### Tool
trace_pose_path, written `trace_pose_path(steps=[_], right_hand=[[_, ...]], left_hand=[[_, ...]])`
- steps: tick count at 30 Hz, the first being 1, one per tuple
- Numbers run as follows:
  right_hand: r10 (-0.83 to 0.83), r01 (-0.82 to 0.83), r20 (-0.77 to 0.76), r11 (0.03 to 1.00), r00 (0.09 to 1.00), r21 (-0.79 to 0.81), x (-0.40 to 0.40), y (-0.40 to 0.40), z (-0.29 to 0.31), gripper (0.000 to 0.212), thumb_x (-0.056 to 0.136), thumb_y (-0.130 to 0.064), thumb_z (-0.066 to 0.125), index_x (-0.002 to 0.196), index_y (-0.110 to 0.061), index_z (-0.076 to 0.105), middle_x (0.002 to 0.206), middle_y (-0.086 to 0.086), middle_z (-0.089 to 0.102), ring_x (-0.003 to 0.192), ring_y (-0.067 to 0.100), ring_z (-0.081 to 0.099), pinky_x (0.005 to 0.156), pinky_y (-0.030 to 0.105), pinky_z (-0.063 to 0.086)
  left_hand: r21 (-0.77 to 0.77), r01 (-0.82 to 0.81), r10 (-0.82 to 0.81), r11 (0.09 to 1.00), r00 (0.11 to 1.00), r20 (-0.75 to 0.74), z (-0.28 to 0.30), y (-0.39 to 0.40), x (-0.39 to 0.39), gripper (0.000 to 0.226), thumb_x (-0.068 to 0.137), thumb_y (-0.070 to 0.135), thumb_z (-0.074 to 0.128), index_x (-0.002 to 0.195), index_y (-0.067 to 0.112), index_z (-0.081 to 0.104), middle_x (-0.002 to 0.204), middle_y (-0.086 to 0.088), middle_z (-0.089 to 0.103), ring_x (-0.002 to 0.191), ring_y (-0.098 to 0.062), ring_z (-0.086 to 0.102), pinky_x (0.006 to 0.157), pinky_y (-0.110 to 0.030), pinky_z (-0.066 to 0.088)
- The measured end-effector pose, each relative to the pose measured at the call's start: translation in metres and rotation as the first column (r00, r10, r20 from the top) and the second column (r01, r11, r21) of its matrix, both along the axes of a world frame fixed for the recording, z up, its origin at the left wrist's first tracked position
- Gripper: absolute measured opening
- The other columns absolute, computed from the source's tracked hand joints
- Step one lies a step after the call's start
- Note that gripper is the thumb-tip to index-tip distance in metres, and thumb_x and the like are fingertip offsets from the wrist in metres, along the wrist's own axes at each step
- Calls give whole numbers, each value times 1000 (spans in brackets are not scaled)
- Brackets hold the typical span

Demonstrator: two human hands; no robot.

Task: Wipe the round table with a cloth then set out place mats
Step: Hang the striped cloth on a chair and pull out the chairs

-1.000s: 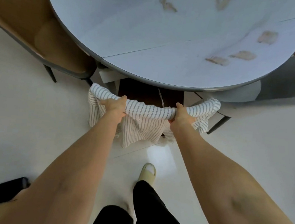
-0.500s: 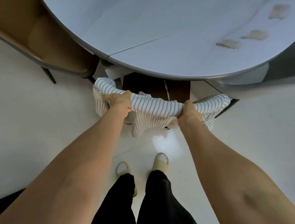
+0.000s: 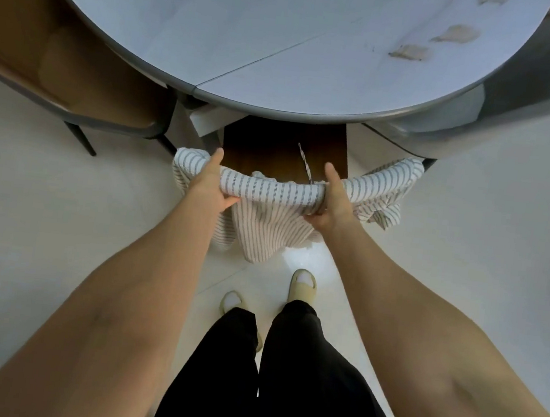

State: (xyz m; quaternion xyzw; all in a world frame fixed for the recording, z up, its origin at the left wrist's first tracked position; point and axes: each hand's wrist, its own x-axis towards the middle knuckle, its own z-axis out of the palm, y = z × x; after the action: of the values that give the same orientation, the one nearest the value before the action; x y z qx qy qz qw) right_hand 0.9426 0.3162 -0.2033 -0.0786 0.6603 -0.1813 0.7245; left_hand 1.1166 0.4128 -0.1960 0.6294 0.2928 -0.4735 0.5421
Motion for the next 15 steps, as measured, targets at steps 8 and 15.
trace_pose_path(steps=[8, 15], right_hand=[[-44, 44, -99, 999, 994, 4, 13, -2, -8, 37, 76, -20, 73, 104, -6, 55, 104, 10, 66, 88, 22, 70, 82, 39, 59], [-87, 87, -111, 996, 990, -5, 32, -3, 4, 25, 76, -14, 68, 83, -12, 45, 95, 9, 59, 86, 21, 66, 83, 38, 58]], left_hand=[[134, 172, -184, 976, 979, 87, -14, -22, 3, 16, 96, 20, 45, 85, 10, 52, 71, -2, 48, 59, -14, 50, 34, -18, 43], [176, 141, -162, 974, 980, 114, -12, -30, 18, 21, 90, 24, 52, 95, 3, 52, 78, -8, 52, 65, -19, 56, 49, -30, 45]])
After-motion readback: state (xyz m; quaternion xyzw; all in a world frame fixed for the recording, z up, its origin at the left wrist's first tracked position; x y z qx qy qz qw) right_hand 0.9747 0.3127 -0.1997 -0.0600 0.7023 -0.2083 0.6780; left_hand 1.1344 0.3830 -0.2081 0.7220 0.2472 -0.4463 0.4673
